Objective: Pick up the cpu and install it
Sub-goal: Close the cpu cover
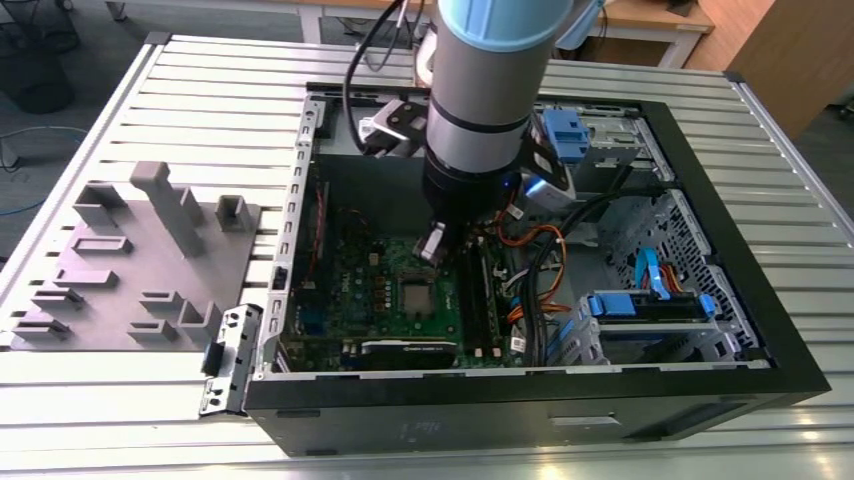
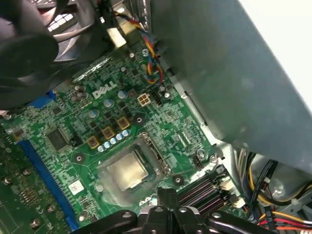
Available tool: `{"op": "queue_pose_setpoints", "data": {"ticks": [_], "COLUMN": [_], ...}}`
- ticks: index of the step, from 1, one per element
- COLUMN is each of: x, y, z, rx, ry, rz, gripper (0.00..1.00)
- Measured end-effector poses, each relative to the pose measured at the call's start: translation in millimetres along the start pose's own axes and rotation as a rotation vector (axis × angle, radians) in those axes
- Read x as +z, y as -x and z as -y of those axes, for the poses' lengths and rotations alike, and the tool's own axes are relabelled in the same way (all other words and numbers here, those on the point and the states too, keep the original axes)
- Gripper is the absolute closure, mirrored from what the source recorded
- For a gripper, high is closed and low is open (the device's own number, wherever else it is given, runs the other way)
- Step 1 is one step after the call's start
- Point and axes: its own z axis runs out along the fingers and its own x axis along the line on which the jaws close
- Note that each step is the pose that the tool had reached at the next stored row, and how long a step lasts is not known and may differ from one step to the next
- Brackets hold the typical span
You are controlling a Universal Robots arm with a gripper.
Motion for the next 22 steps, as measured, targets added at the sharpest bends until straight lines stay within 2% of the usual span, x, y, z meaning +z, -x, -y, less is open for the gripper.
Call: {"op": "queue_pose_setpoints", "data": {"ticks": [5, 22], "x": [0.0, -0.1], "y": [-3.3, -4.1], "z": [2.1, 2.7], "rx": [0.0, 0.0], "ry": [0.0, 0.0], "rz": [0.0, 0.0001], "gripper": [0.89, 0.89]}}
